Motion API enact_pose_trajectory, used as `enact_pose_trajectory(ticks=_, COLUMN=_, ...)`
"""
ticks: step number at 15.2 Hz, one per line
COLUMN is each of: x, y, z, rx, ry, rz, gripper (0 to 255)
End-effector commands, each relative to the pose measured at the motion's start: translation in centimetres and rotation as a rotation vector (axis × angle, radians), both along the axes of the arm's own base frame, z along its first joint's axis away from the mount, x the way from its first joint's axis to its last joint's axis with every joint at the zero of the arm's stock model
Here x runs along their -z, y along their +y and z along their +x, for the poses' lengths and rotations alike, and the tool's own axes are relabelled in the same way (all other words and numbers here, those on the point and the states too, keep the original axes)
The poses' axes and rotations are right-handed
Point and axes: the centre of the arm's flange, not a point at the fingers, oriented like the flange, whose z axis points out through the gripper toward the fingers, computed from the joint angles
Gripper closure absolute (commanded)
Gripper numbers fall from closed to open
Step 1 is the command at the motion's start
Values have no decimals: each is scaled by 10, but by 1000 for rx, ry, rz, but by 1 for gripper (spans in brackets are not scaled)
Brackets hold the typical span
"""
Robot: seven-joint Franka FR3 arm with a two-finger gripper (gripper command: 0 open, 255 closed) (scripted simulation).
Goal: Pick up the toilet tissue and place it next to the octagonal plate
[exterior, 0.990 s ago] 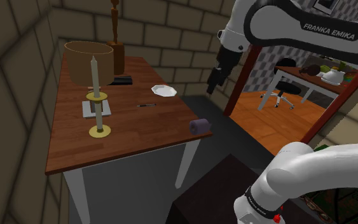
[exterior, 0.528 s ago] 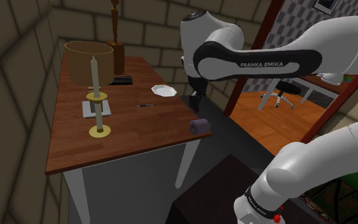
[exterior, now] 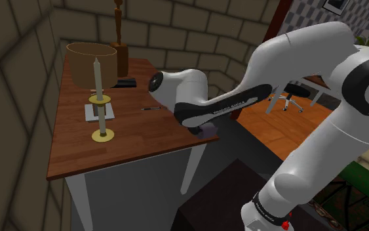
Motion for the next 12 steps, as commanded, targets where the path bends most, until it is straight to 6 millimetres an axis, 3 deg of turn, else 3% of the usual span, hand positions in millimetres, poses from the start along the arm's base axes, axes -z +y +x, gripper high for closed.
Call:
enact_pose_trajectory(ticks=1, x=38, y=1, z=4, rx=-58, ry=58, rz=-106, gripper=0)
enact_pose_trajectory(ticks=4, x=93, y=-8, z=2, rx=-137, ry=148, rz=-259, gripper=0)
enact_pose_trajectory(ticks=5, x=104, y=-10, z=1, rx=-152, ry=165, rz=-288, gripper=0)
enact_pose_trajectory(ticks=12, x=118, y=-44, z=-1, rx=-152, ry=165, rz=-288, gripper=0)
